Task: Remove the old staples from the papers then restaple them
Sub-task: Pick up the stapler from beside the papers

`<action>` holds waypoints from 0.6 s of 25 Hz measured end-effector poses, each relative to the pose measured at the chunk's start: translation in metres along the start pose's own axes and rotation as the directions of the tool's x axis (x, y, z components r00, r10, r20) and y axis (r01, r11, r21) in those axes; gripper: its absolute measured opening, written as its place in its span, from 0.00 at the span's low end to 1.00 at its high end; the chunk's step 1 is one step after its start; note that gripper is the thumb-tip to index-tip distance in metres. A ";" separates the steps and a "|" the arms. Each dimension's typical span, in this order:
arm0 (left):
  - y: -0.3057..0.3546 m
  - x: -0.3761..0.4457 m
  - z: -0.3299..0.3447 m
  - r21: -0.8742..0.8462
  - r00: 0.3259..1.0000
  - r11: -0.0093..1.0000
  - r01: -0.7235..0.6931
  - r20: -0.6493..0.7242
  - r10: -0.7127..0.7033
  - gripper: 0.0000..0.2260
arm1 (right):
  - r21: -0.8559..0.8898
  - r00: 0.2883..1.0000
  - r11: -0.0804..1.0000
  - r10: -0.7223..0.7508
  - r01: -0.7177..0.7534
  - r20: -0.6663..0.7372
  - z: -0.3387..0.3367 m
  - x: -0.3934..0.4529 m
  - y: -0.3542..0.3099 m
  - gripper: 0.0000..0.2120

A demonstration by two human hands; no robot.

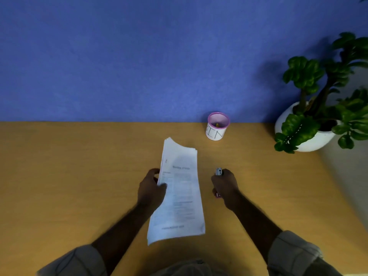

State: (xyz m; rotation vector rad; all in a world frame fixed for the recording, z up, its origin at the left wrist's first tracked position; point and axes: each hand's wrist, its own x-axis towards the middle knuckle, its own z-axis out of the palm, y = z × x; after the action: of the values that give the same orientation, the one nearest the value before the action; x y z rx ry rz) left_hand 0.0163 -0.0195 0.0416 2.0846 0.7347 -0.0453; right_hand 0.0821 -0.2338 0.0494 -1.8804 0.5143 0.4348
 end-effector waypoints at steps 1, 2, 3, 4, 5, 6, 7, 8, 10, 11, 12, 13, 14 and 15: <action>0.009 0.003 -0.012 0.021 0.994 0.996 -0.092 -0.055 0.093 0.22 | 0.032 0.999 0.999 -0.003 0.002 0.036 0.002 -0.005 -0.011 0.01; 0.019 0.007 -0.027 0.051 0.976 0.982 -0.181 -0.117 0.186 0.23 | 0.067 0.997 0.998 -0.017 0.012 0.079 0.004 -0.010 -0.023 0.01; 0.029 0.009 -0.041 0.088 0.946 0.961 -0.263 -0.170 0.275 0.24 | 0.109 0.991 0.994 -0.033 0.019 0.127 0.005 -0.016 -0.034 0.02; 0.038 0.009 -0.057 0.134 0.908 0.930 -0.343 -0.206 0.365 0.25 | 0.160 0.983 0.987 -0.050 0.021 0.177 0.006 -0.022 -0.045 0.01; 0.047 0.007 -0.071 0.192 0.860 0.885 -0.424 -0.222 0.460 0.26 | 0.222 0.970 0.975 -0.065 0.012 0.233 0.006 -0.028 -0.055 0.01; 0.055 0.004 -0.082 0.255 0.805 0.828 -0.499 -0.218 0.552 0.29 | 0.297 0.951 0.955 -0.082 -0.011 0.299 0.007 -0.033 -0.063 0.03; 0.061 -0.001 -0.091 0.320 0.747 0.765 -0.559 -0.205 0.632 0.31 | 0.378 0.922 0.925 -0.106 -0.046 0.373 0.008 -0.038 -0.071 0.06; 0.066 -0.006 -0.094 0.388 0.692 0.700 -0.600 -0.187 0.697 0.33 | 0.454 0.886 0.887 -0.140 -0.086 0.442 0.009 -0.041 -0.078 0.11; 0.068 -0.018 -0.090 0.529 0.584 0.556 -0.642 -0.133 0.801 0.32 | 0.548 0.817 0.826 -0.224 -0.130 0.531 0.012 -0.044 -0.084 0.19; 0.064 -0.024 -0.083 0.583 0.532 0.475 -0.659 -0.085 0.843 0.29 | 0.570 0.796 0.812 -0.257 -0.129 0.547 0.013 -0.043 -0.084 0.19; 0.058 -0.028 -0.073 0.617 0.490 0.400 -0.678 -0.028 0.871 0.25 | 0.575 0.793 0.810 -0.275 -0.114 0.544 0.015 -0.041 -0.080 0.17; 0.048 -0.030 -0.062 0.638 0.471 0.344 -0.689 0.033 0.882 0.23 | 0.560 0.810 0.824 -0.267 -0.090 0.523 0.017 -0.039 -0.074 0.13; 0.037 -0.032 -0.051 0.646 0.468 0.301 -0.701 0.098 0.878 0.24 | 0.520 0.842 0.852 -0.235 -0.062 0.485 0.018 -0.035 -0.066 0.11; 0.024 -0.034 -0.040 0.647 0.474 0.272 -0.713 0.159 0.866 0.24 | 0.462 0.877 0.886 -0.191 -0.040 0.442 0.019 -0.032 -0.055 0.09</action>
State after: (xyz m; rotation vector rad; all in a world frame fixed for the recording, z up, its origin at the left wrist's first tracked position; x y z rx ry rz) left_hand -0.0087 -0.0157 0.0934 2.9547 -0.4344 0.6272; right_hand 0.0842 -0.1942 0.1022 -1.2657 0.1784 0.6398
